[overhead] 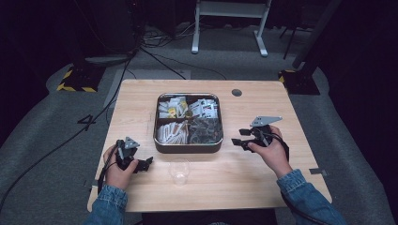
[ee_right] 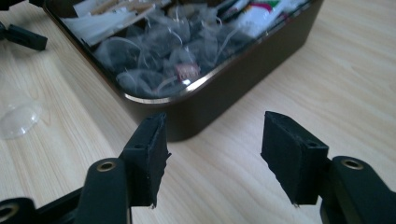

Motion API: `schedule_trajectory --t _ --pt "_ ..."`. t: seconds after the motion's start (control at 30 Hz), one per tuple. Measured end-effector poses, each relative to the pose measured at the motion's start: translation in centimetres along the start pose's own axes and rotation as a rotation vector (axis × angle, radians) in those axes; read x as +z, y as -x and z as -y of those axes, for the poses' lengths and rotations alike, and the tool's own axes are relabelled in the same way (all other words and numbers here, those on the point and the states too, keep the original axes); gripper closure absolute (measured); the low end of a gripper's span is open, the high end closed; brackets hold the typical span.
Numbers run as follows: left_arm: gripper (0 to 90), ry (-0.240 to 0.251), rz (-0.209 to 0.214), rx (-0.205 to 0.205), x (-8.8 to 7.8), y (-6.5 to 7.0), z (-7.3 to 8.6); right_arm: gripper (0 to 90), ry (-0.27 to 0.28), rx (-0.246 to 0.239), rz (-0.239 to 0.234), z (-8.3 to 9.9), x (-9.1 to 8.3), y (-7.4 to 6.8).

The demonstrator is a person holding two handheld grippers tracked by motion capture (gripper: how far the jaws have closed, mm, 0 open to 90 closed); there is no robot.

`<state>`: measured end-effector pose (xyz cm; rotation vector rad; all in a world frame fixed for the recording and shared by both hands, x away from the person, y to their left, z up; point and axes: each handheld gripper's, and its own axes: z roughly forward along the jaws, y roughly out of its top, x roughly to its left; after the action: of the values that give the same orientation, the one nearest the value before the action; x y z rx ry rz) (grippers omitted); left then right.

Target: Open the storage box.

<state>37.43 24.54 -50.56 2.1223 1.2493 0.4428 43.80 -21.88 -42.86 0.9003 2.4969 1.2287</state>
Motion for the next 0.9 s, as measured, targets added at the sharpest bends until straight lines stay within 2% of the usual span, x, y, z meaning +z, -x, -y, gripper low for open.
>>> schedule_trajectory --t 0.03,0.3,0.73,0.9 --pt "0.5 0.000 0.000 0.000 0.0 0.0 0.0 41.1 0.000 0.000 0.000 0.0 0.0 0.0" --pt "0.5 -0.003 -0.002 0.000 0.0 0.0 0.0 41.2 0.017 -0.035 -0.038 -3.8 1.3 -0.6" --pt "0.5 -0.001 0.000 0.002 0.0 0.0 0.0 40.9 0.008 -0.059 -0.049 -7.4 3.7 -1.0" --pt "0.2 0.000 0.014 0.013 0.0 -0.2 0.0 40.5 0.006 -0.061 -0.050 -8.6 4.5 -1.0"
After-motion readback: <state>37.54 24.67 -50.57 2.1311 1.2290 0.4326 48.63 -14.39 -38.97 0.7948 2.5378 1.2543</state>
